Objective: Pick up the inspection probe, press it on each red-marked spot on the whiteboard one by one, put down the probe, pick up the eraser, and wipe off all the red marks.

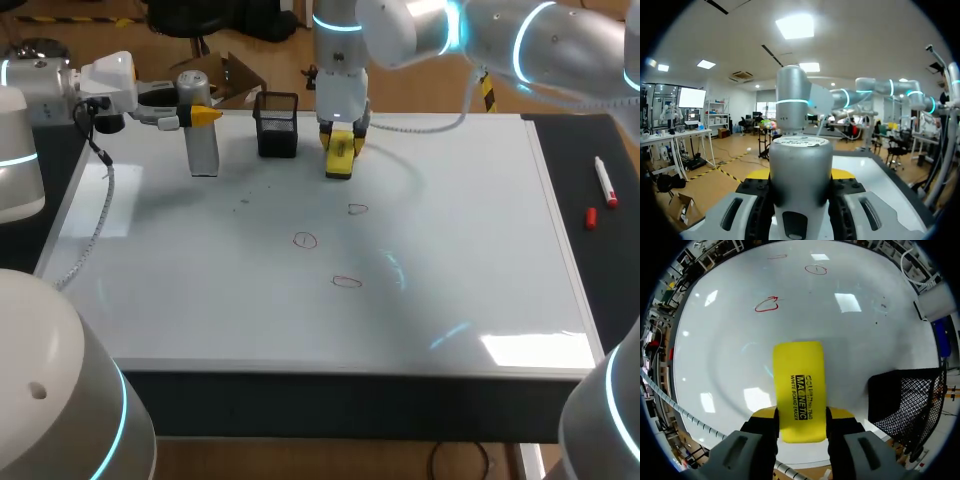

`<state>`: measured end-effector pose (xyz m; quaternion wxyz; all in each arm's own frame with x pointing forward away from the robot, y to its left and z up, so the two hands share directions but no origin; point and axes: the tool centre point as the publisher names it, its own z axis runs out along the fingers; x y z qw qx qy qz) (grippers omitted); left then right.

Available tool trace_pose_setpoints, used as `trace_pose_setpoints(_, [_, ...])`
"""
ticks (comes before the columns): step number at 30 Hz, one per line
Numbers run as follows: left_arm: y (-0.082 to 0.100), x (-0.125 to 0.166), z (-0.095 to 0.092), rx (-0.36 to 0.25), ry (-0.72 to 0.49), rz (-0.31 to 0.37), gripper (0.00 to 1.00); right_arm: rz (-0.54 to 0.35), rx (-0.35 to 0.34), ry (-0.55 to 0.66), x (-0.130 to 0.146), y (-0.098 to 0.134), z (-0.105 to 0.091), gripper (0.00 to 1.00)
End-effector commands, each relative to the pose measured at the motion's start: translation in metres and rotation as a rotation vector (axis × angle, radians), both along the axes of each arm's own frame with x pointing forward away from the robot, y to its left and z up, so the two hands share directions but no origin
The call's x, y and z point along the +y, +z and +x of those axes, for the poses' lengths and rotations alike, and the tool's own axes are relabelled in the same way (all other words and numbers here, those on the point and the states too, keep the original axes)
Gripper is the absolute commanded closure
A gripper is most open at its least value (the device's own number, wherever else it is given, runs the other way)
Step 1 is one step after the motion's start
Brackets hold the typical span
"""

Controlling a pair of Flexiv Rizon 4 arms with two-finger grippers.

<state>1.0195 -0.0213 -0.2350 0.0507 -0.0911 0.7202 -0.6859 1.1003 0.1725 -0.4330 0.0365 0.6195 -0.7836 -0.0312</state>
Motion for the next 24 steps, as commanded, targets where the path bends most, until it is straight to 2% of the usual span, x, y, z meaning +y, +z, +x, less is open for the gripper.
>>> trace_pose_setpoints(1, [0.002,-0.001,-0.001,0.0,0.004,0.002,1.0,-0.013,-0.001,-0.008,-0.005,-0.011,-0.002,1.0])
trace_pose_setpoints(7, [0.002,-0.001,-0.001,0.0,0.004,0.002,1.0,-0.031,0.02,-0.034,-0.012,0.0,-0.007,1.0])
trace_pose_setpoints(13, [0.002,-0.001,-0.001,0.0,0.004,0.002,1.0,-0.051,0.011,-0.048,-0.025,0.016,-0.014,1.0])
trace_pose_setpoints(24, [0.002,-0.001,-0.001,0.0,0.004,0.002,1.0,-0.099,-0.035,-0.128,-0.072,0.042,-0.027,1.0])
